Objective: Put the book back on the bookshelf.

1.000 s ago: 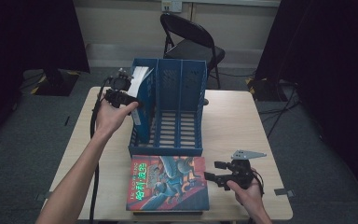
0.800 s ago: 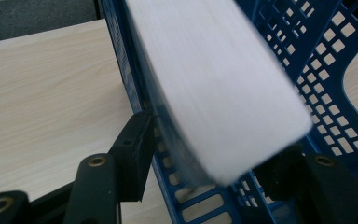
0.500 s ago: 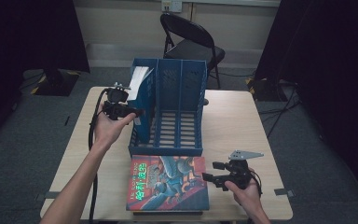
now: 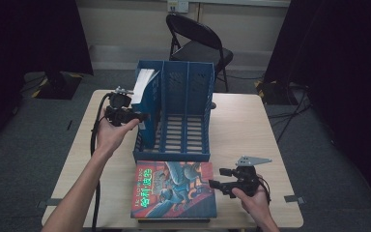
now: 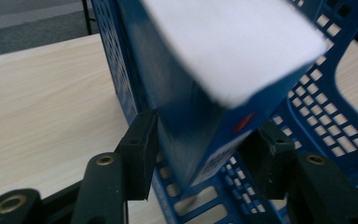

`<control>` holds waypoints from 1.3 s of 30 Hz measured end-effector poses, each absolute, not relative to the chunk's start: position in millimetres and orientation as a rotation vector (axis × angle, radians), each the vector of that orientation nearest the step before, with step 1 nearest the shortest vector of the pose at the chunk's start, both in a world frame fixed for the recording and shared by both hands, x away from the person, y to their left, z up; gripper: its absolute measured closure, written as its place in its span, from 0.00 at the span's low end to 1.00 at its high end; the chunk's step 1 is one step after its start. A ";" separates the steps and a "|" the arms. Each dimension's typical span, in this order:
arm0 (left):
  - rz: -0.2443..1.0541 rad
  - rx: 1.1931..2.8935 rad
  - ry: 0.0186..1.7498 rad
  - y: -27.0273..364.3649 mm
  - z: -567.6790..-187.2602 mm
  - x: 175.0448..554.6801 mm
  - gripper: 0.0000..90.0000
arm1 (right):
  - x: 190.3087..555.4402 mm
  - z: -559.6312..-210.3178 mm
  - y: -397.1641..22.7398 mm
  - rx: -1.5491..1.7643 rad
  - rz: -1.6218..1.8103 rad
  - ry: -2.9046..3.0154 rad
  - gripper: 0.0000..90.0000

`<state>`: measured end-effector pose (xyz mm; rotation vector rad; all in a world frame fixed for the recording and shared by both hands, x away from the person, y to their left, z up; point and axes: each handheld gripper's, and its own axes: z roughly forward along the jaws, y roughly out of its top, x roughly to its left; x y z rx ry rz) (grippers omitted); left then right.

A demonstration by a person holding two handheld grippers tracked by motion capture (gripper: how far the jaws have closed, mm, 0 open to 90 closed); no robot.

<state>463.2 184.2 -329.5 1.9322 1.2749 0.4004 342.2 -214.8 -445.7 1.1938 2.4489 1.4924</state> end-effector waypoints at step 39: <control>0.253 1.967 1.138 224.4 -409.3 355.0 0.70 | 340.6 -447.9 -195.7 1.162 1.441 2.469 0.40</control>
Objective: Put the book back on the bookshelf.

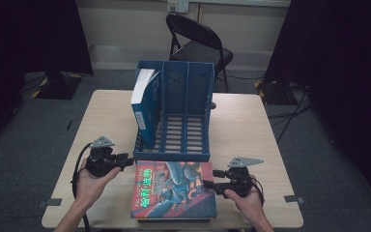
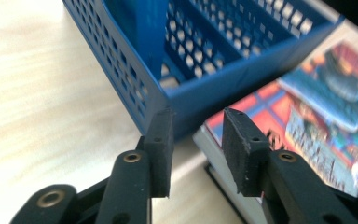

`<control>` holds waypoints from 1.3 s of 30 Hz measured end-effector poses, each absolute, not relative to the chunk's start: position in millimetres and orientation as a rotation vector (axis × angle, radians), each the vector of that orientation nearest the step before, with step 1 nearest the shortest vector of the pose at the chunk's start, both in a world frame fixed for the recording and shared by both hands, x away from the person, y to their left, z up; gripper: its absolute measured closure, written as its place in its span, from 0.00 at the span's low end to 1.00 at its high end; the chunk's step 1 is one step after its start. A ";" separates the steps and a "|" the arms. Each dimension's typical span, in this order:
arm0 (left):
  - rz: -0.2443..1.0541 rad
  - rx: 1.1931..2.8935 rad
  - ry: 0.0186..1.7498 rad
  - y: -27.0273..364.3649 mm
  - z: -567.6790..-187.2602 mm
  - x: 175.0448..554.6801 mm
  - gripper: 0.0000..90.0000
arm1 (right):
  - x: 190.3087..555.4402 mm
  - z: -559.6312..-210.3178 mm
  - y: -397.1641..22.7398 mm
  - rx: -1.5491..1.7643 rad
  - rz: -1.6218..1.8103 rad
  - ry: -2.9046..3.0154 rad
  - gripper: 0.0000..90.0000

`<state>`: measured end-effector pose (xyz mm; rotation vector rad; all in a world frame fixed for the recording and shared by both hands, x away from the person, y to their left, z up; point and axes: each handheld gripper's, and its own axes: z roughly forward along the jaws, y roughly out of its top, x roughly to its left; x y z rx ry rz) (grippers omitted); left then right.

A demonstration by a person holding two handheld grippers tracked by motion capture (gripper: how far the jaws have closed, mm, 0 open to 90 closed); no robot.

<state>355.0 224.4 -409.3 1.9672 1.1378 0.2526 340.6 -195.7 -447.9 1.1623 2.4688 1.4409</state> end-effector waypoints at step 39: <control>0.270 1.975 0.999 202.1 -438.2 321.1 0.62 | 319.3 -435.2 -198.6 1.096 1.394 2.405 0.87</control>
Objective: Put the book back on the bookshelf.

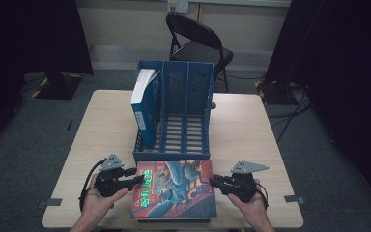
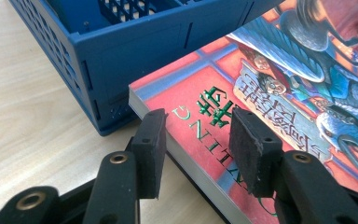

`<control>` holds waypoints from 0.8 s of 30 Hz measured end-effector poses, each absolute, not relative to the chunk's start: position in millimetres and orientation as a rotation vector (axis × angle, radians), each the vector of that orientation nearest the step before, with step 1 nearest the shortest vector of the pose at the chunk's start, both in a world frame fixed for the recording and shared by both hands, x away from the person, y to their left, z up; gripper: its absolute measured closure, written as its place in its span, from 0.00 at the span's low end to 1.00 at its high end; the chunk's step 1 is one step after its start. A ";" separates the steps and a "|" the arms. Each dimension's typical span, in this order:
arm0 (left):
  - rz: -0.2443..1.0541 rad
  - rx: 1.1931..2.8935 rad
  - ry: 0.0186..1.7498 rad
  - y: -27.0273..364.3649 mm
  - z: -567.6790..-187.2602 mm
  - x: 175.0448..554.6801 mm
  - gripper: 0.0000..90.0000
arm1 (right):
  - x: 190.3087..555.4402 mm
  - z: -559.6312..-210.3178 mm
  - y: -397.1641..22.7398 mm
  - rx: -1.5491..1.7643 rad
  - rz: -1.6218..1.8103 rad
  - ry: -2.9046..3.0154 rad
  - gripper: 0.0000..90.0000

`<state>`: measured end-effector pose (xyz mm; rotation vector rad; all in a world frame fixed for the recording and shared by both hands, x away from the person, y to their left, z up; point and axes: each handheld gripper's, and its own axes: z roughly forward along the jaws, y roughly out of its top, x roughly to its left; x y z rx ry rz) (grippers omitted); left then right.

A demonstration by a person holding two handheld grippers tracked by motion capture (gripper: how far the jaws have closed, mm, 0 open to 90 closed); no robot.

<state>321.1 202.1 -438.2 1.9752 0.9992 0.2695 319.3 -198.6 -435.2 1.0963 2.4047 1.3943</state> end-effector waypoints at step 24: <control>0.247 1.932 1.049 207.0 -437.6 321.8 0.75 | 362.1 -433.8 -194.0 1.144 1.379 2.309 0.63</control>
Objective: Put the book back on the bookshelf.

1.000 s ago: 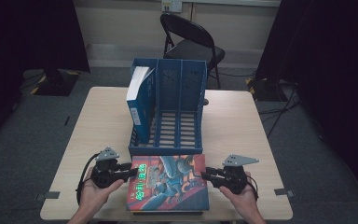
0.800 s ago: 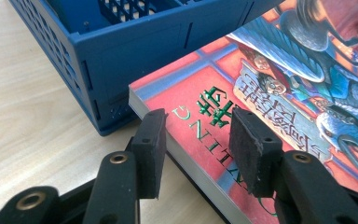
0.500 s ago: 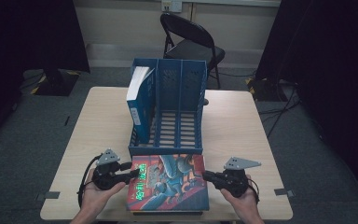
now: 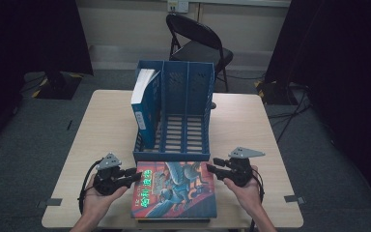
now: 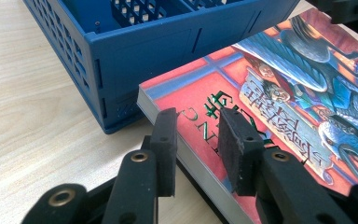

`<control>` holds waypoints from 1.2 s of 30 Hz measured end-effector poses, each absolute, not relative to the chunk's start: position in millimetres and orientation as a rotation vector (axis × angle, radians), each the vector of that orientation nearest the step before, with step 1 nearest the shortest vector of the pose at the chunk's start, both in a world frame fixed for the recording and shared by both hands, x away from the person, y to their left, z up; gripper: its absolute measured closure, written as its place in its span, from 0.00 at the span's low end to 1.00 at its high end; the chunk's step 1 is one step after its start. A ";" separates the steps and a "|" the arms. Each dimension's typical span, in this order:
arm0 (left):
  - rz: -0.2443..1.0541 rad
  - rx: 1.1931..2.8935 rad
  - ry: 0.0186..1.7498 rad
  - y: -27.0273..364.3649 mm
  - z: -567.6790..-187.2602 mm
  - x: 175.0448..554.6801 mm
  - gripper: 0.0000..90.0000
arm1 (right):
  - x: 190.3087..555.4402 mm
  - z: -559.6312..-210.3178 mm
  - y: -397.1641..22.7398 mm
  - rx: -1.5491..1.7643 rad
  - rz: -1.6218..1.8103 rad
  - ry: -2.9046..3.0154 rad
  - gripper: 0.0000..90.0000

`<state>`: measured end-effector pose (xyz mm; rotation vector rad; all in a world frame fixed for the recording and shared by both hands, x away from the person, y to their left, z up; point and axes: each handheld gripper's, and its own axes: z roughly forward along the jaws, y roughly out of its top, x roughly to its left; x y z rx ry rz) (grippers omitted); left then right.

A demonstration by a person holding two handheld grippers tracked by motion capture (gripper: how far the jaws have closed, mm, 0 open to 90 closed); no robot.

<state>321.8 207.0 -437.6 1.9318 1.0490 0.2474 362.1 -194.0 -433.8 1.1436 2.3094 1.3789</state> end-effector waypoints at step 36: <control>0.166 1.918 1.027 206.1 -441.9 313.7 0.69 | 350.9 -438.9 -180.7 1.043 1.384 2.427 0.71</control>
